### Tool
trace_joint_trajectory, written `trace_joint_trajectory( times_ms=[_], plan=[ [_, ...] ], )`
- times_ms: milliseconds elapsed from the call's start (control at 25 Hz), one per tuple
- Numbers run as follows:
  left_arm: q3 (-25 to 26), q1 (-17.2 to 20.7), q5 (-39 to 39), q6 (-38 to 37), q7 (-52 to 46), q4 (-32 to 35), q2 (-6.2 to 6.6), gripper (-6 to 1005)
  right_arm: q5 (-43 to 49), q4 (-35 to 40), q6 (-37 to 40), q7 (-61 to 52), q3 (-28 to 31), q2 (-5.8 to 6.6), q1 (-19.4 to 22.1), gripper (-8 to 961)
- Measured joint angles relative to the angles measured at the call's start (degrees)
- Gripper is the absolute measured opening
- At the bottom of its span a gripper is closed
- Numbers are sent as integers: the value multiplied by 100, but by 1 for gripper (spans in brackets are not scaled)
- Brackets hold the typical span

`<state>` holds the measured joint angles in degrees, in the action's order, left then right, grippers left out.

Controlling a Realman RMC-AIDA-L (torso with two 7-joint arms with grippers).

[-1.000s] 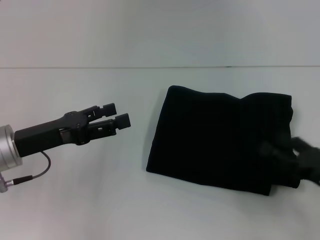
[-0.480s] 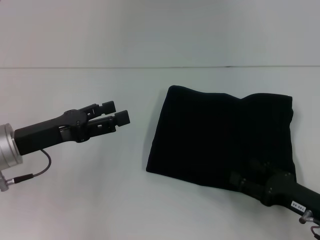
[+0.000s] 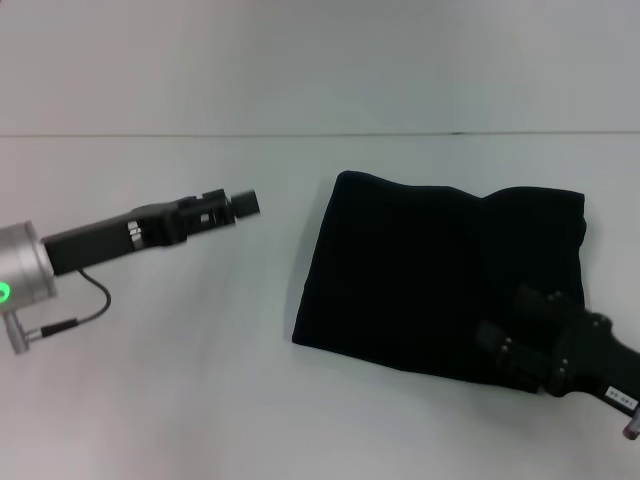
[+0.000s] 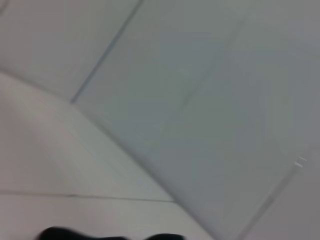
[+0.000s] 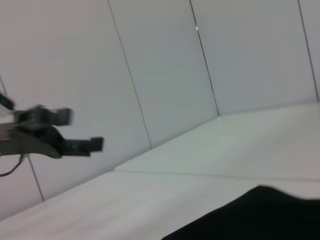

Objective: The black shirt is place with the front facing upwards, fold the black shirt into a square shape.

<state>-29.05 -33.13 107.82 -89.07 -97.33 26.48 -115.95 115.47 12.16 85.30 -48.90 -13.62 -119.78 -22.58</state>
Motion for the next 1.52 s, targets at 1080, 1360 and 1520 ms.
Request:
trace_joint_trajectory(
  times_ms=[1080,1360,1520],
  plan=[
    [-2195,-1377,196,3918,-3136,-680,-387,950,54,240,73,1391,-241,-28,525,876],
    [-2263,-1406,196,4318,-2996,-689,-652,931,54,234,99,1398,-245,-28,563,877],
    [-2445,-1428,196,4450,-2982,-689,-738,920,54,234,112,1399,-246,-28,563,876]
  ],
)
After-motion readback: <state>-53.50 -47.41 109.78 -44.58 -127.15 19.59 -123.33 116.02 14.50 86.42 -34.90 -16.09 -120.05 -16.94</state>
